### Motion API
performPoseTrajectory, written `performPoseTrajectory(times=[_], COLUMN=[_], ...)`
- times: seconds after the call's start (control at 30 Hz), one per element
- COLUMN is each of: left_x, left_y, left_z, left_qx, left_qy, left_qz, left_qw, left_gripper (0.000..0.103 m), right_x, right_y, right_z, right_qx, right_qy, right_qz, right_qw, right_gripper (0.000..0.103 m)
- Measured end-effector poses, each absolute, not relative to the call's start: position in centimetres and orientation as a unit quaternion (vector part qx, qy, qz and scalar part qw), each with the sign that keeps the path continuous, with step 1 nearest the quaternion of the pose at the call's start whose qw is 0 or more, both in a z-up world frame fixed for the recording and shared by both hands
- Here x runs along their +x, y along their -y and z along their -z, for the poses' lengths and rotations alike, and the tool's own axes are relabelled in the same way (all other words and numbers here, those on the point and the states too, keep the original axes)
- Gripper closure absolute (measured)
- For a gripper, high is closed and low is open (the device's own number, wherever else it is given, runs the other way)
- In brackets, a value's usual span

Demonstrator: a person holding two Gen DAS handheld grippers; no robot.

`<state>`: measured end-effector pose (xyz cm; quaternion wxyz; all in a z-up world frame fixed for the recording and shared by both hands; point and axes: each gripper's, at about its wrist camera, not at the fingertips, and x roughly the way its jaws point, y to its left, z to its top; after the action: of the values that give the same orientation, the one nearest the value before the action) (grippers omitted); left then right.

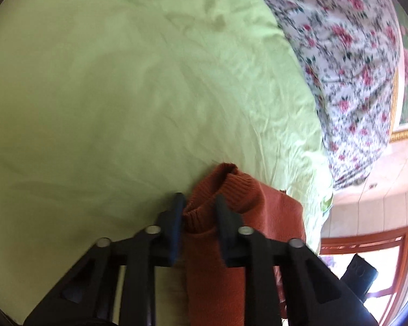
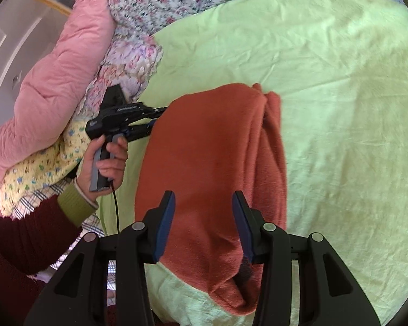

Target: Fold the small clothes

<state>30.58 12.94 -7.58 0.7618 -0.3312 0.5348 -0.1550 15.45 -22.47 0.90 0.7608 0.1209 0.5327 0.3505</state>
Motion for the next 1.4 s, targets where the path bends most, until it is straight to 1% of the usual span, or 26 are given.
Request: performPoseTrajectory(times=[0.07, 0.1, 0.3, 0.4, 0.5, 0.67, 0.73, 0.8, 0.83, 0.87, 0.9, 0.93, 1.07, 1.13, 1.17, 1.2, 1.3, 1.4], left_x=[30.6, 30.7, 33.3, 34.8, 34.7, 33.4, 32.3, 30.4, 29.6, 28.3, 27.2, 25.8, 21.1, 19.1, 18.2, 17.4, 15.5, 14.2], left_y=[-12.1, -11.7, -11.2, -10.1, -9.6, -10.9, -11.3, -11.5, -11.4, -11.4, -11.3, -11.0, -9.2, -8.0, -7.4, -6.7, -5.7, -4.8], left_z=[6.7, 6.3, 2.9, 3.1, 3.8, 3.5, 2.6, 1.3, 0.7, 0.1, -0.3, -0.7, -0.3, 0.6, 1.1, 1.6, 2.3, 2.4], left_qx=[-0.3, -0.289, -0.234, -0.184, -0.157, -0.175, -0.188, -0.189, -0.19, -0.191, -0.192, -0.192, -0.192, -0.185, -0.177, -0.164, -0.149, -0.154], left_qy=[-0.525, -0.52, -0.485, -0.492, -0.497, -0.494, -0.488, -0.48, -0.477, -0.472, -0.468, -0.465, -0.483, -0.503, -0.515, -0.526, -0.537, -0.541], left_qz=[0.151, 0.146, 0.121, 0.105, 0.089, 0.054, 0.055, 0.049, 0.048, 0.044, 0.044, 0.046, 0.06, 0.058, 0.055, 0.048, 0.043, 0.052], left_qw=[0.782, 0.791, 0.834, 0.844, 0.849, 0.85, 0.85, 0.855, 0.857, 0.86, 0.862, 0.863, 0.852, 0.842, 0.837, 0.833, 0.829, 0.825], left_gripper=[0.1, 0.101, 0.103, 0.103, 0.103, 0.101, 0.098, 0.08, 0.074, 0.062, 0.055, 0.055, 0.054, 0.048, 0.045, 0.045, 0.045, 0.045], right_x=[15.4, 15.4, 15.4, 15.6, 15.6, 15.7, 15.9, 16.2, 16.3, 16.3, 16.2, 16.1, 16.2, 16.5, 16.6, 16.7, 16.5, 15.7], right_y=[22.2, 22.1, 22.1, 22.8, 23.7, 24.4, 24.3, 23.9, 23.6, 23.4, 23.0, 22.7, 21.6, 21.6, 21.7, 21.7, 21.9, 22.8], right_z=[-0.8, -0.7, -0.5, -0.2, 0.2, 0.1, 0.0, -0.1, -0.1, -0.1, -0.1, 0.0, 1.0, 2.1, 2.7, 3.1, 2.1, -1.6], right_qx=[0.123, 0.125, 0.124, 0.13, 0.143, 0.146, 0.14, 0.134, 0.133, 0.131, 0.128, 0.126, 0.1, 0.099, 0.105, 0.113, 0.128, 0.167], right_qy=[-0.534, -0.535, -0.535, -0.533, -0.536, -0.533, -0.53, -0.527, -0.527, -0.527, -0.527, -0.526, -0.535, -0.549, -0.555, -0.558, -0.544, -0.486], right_qz=[-0.351, -0.352, -0.347, -0.33, -0.309, -0.286, -0.281, -0.279, -0.282, -0.285, -0.292, -0.297, -0.28, -0.264, -0.26, -0.263, -0.28, -0.324], right_qw=[0.759, 0.758, 0.761, 0.768, 0.772, 0.783, 0.788, 0.792, 0.791, 0.79, 0.788, 0.787, 0.791, 0.787, 0.783, 0.779, 0.78, 0.794], right_gripper=[0.057, 0.057, 0.057, 0.057, 0.057, 0.057, 0.057, 0.057, 0.058, 0.06, 0.065, 0.068, 0.068, 0.069, 0.073, 0.092, 0.094, 0.094])
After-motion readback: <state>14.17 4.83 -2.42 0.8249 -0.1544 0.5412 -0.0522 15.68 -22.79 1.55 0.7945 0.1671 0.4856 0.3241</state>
